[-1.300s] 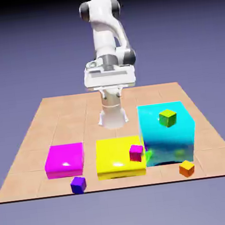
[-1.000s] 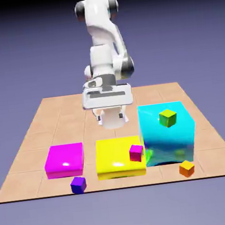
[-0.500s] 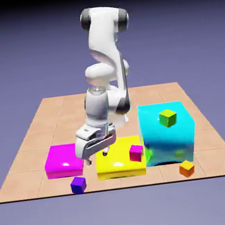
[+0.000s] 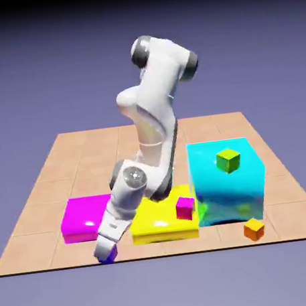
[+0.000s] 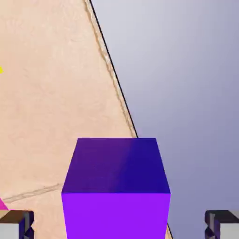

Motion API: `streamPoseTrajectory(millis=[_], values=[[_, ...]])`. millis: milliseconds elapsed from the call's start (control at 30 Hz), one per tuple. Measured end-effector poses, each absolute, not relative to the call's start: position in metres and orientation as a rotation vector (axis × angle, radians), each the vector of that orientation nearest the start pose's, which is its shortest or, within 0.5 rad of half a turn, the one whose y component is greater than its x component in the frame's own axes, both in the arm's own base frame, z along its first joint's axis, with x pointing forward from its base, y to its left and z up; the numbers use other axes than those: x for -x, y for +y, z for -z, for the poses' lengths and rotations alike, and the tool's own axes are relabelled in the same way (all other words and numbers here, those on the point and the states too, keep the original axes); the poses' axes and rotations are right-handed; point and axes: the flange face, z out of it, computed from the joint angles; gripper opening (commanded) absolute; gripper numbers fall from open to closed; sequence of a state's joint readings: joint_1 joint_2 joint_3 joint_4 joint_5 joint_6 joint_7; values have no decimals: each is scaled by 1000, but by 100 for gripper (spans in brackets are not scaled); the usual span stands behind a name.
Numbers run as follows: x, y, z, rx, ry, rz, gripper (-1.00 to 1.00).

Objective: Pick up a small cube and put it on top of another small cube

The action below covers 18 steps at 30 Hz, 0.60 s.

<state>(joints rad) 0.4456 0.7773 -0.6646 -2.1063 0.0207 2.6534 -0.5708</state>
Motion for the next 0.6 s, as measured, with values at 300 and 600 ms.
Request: streamPoseTrajectory(millis=[300, 600], values=[[-571, -28, -206, 3260, -1081, -268, -100], [-539, 152, -308, 2835, -1716, -47, -100]])
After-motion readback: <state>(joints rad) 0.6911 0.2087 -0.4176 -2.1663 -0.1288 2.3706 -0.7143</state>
